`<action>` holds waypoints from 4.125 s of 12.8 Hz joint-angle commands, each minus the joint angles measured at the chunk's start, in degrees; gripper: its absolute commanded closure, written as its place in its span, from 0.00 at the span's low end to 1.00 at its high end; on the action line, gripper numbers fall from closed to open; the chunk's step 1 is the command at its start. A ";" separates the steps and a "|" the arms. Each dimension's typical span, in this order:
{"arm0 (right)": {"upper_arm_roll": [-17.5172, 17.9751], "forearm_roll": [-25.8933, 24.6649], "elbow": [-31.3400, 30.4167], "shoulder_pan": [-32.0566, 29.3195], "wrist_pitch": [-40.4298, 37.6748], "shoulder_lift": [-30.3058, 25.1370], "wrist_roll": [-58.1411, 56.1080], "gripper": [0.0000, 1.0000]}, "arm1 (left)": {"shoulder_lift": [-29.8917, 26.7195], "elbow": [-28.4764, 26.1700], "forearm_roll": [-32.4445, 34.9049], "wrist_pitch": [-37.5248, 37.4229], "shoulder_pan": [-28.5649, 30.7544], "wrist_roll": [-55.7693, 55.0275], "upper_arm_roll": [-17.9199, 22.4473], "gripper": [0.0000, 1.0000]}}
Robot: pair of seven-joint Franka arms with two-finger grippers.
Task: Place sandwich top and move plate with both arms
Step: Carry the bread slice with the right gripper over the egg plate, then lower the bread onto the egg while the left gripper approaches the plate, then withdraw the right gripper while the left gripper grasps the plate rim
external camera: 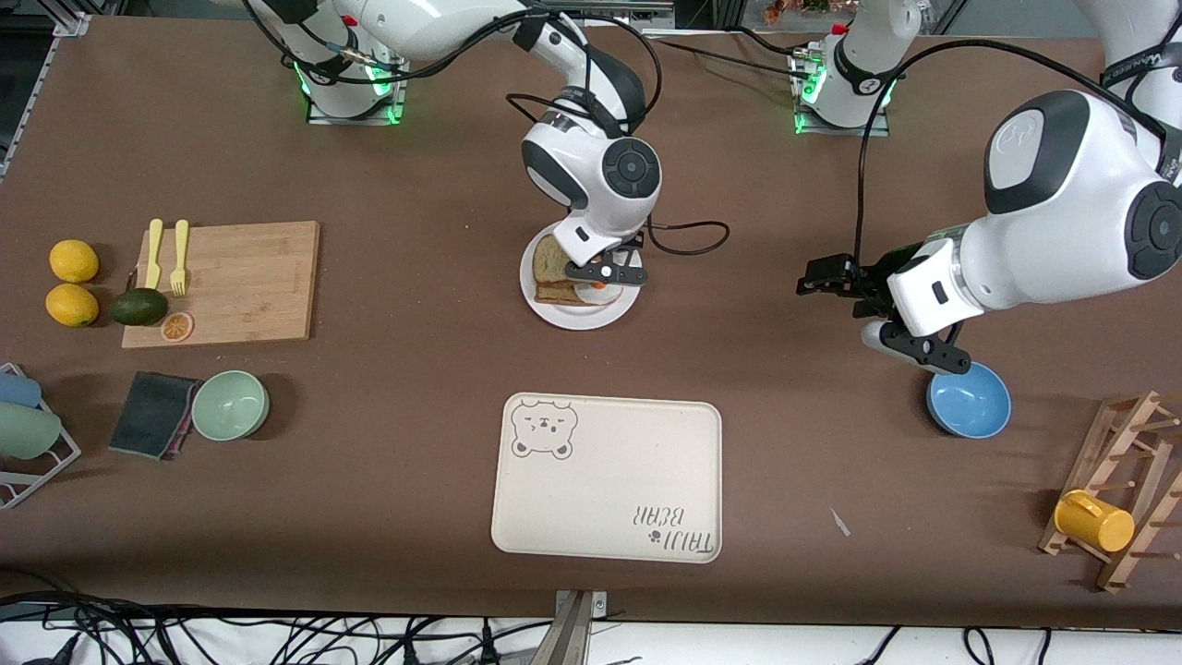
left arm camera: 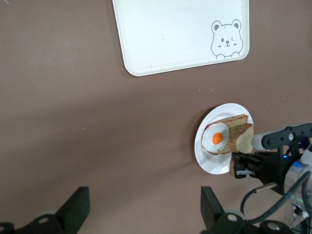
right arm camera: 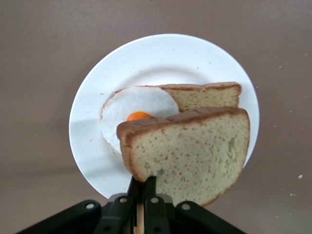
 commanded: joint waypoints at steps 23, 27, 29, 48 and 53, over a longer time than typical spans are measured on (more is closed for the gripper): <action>-0.54 2.68 -1.96 -12.01 -10.90 -11.64 -17.74 0.00 | 4.52 -1.27 -7.20 0.12 -2.32 1.37 -3.26 0.00; -2.82 3.04 -13.99 -15.61 -10.11 -21.21 -23.36 0.00 | 11.55 -1.27 -10.20 9.13 -6.53 0.76 -3.26 0.00; -4.39 3.04 -19.97 -17.81 -9.67 -26.66 -28.54 0.00 | 16.38 -1.01 -12.12 14.33 -8.90 2.25 -3.26 0.00; -18.20 4.27 -24.05 -35.75 -19.85 -48.05 -61.61 0.00 | 29.58 -5.75 -25.49 22.96 -13.04 30.28 -3.17 0.55; -18.12 4.36 -21.06 -35.49 -20.30 -47.26 -60.74 0.00 | 29.93 -6.98 -29.62 23.67 -13.66 34.33 -3.17 0.70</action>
